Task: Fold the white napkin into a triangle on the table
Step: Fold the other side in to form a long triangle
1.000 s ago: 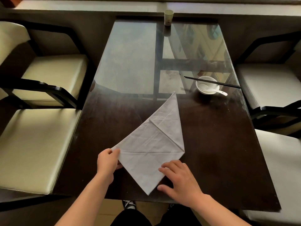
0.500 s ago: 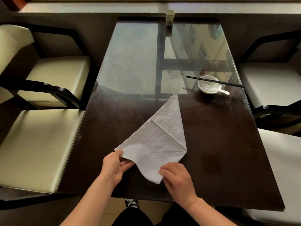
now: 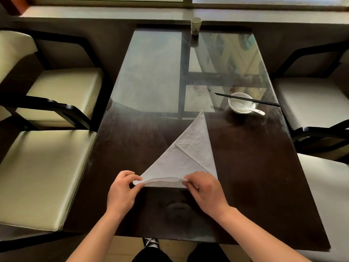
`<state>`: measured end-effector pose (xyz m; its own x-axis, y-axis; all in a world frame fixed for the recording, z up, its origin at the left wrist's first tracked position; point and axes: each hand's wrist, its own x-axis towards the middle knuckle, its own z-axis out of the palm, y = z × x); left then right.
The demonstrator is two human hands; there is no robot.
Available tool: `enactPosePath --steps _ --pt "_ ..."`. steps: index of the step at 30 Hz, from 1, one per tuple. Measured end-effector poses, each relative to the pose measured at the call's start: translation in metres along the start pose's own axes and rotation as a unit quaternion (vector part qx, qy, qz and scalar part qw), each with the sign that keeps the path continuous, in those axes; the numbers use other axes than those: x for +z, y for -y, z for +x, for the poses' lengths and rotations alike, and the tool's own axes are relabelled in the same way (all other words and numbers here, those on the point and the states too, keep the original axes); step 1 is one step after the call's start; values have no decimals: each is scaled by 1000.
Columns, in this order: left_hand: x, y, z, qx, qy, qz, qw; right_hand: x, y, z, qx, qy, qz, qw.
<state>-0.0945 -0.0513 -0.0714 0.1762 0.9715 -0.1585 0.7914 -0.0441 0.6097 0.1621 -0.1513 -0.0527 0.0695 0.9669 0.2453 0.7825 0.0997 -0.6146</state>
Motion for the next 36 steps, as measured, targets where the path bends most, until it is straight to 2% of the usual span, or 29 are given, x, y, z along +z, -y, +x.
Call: enactPosePath --steps 8,13,22,29,36 --pt "4 2 14 2 27 -26 999 13 -15 65 143 74 10 987" --pt "7 1 17 -26 41 -13 999 27 -28 83 209 116 8 971" --pt "8 6 23 -57 -8 -29 998 37 -33 102 226 95 -42 969" --pt "11 5 21 -15 -24 3 1000 45 -36 107 245 72 -60 965" --pt "16 5 21 -17 -34 29 999 48 -39 106 261 68 -69 961"
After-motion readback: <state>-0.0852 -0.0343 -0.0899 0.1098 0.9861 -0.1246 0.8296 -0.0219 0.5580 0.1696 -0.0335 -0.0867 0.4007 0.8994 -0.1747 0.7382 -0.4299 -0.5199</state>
